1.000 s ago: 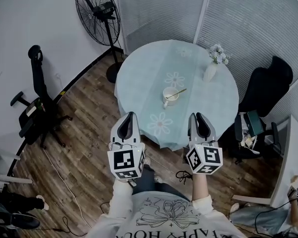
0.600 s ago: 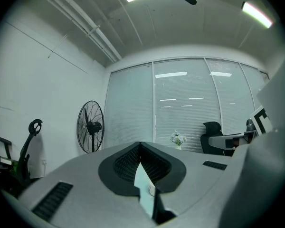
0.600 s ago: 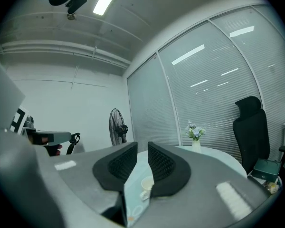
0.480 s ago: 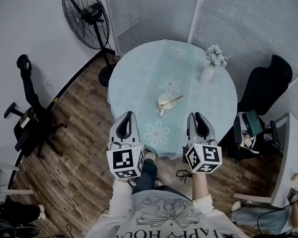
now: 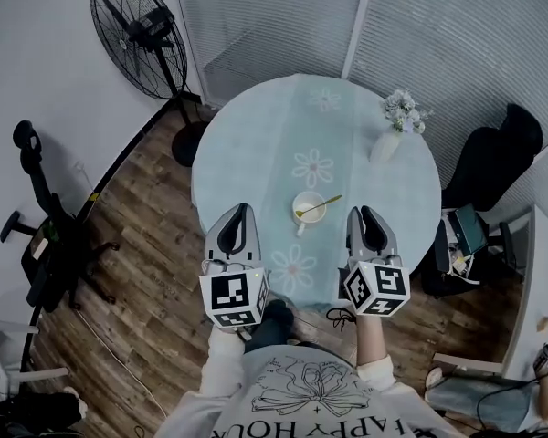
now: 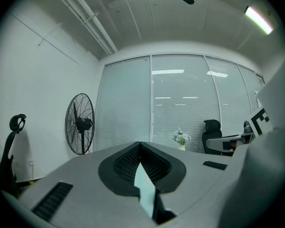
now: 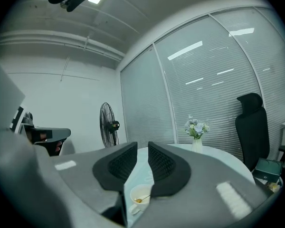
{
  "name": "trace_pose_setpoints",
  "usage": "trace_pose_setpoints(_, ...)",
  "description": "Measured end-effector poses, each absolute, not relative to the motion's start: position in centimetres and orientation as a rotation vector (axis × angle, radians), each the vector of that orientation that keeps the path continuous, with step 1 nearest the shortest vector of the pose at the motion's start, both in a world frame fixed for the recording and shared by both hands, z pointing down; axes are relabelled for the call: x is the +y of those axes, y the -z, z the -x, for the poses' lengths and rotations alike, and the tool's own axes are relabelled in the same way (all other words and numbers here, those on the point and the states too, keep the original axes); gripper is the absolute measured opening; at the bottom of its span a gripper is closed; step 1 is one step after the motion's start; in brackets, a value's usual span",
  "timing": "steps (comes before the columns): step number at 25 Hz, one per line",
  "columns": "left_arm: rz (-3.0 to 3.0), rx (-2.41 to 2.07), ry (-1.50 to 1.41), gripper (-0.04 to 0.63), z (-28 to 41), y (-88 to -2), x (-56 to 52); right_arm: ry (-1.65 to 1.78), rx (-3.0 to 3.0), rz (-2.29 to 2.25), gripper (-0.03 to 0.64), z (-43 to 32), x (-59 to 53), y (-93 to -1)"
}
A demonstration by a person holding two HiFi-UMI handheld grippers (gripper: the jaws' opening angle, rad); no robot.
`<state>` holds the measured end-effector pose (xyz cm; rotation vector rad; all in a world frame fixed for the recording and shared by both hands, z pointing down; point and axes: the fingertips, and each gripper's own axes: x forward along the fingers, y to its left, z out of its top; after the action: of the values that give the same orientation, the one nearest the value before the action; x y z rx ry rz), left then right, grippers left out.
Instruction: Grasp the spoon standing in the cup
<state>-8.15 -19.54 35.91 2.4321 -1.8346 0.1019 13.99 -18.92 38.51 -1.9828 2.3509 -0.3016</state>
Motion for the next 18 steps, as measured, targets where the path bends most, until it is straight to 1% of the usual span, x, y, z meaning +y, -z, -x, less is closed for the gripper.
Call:
trace_pose_setpoints(4, -2.438, -1.809, -0.119, 0.006, 8.3, -36.6, -22.2, 0.333, 2.339, 2.011, 0.082, -14.1, -21.1, -39.6)
trace_pose_setpoints(6, -2.441, -1.793, -0.127, 0.006, 8.4, -36.9, -23.3, 0.352, 2.337, 2.026, 0.094, -14.1, -22.0, -40.1)
trace_pose_setpoints(18, -2.447, -1.683, -0.195, 0.006, 8.0, -41.3, -28.6, 0.440, 2.291, 2.120, 0.094, -14.5, -25.9, -43.9)
